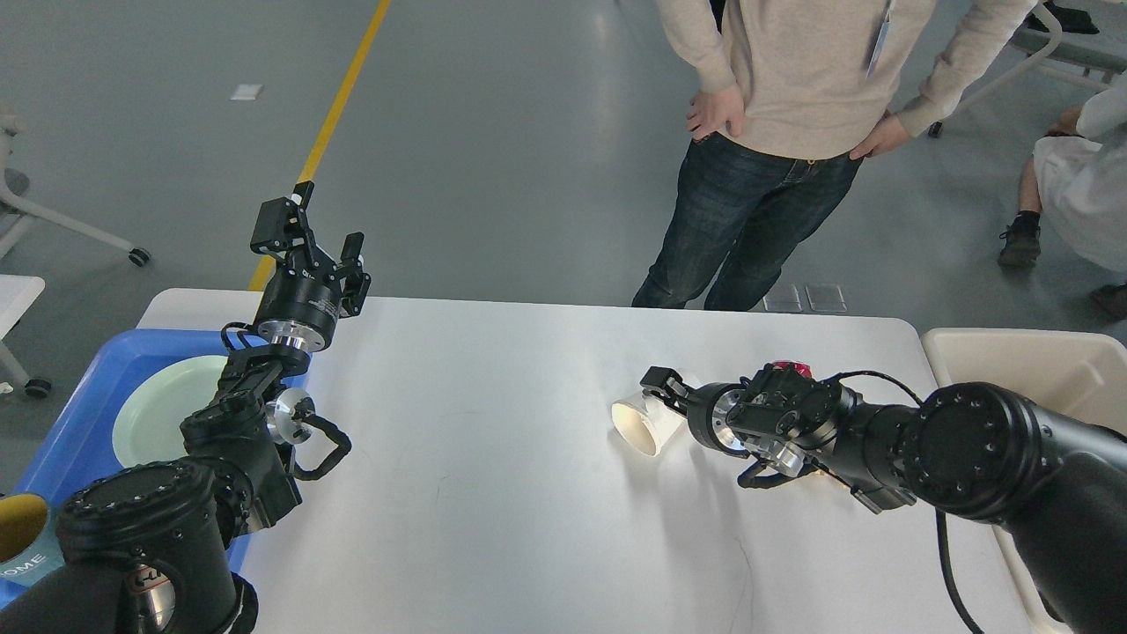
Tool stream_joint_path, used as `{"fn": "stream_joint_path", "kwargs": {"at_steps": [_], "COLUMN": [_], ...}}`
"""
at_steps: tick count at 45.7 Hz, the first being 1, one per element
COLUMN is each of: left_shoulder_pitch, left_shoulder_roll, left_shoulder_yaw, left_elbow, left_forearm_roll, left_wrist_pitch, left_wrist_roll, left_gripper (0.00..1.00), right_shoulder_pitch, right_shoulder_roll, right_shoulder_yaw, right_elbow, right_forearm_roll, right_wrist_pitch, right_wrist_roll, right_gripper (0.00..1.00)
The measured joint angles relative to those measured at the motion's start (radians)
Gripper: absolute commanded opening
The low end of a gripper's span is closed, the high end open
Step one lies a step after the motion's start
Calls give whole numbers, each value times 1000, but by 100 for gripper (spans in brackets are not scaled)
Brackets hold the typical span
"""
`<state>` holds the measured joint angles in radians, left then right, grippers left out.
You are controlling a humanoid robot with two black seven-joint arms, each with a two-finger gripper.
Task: Tidy desktop
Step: 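Close the right gripper on the white paper cup, then lift the paper cup and drop it into the white bin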
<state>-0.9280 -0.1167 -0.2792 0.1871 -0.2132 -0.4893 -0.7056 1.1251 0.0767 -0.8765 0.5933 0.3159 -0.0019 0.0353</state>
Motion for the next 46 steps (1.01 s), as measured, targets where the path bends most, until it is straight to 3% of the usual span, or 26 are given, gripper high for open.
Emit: {"fn": "stream_joint_path", "kwargs": {"at_steps": [2,4,7,11,12,29,38,46], "left_shoulder_pitch": [0,0,0,0,0,0,0,0], "left_shoulder_roll": [0,0,0,0,0,0,0,0], "left_shoulder_yaw": [0,0,0,0,0,0,0,0], "left_elbow": [0,0,0,0,0,0,0,0], "left_forearm_roll": [0,0,0,0,0,0,0,0], "left_wrist_pitch": [0,0,0,0,0,0,0,0], "left_wrist_roll": [0,0,0,0,0,0,0,0], "left_gripper": [96,97,97,97,97,97,97,96], "right_shoulder_pitch": [-2,-4,-5,-5,-5,29,156,348], "right_shoulder_roll": [1,5,12,23,24,12,-173,-395], "right_shoulder_yaw": [6,13,20,25,25,45,77,78], "right_elbow": [0,0,1,12,15,87,236,387], "right_forearm_roll": [0,0,0,0,0,0,-7,-34], "right_wrist_pitch": [0,0,-1,-1,-1,15,59,204], "right_wrist_roll": [0,0,0,-1,-1,-2,0,0], "right_gripper": [88,73,47,3,0,0,0,0]}}
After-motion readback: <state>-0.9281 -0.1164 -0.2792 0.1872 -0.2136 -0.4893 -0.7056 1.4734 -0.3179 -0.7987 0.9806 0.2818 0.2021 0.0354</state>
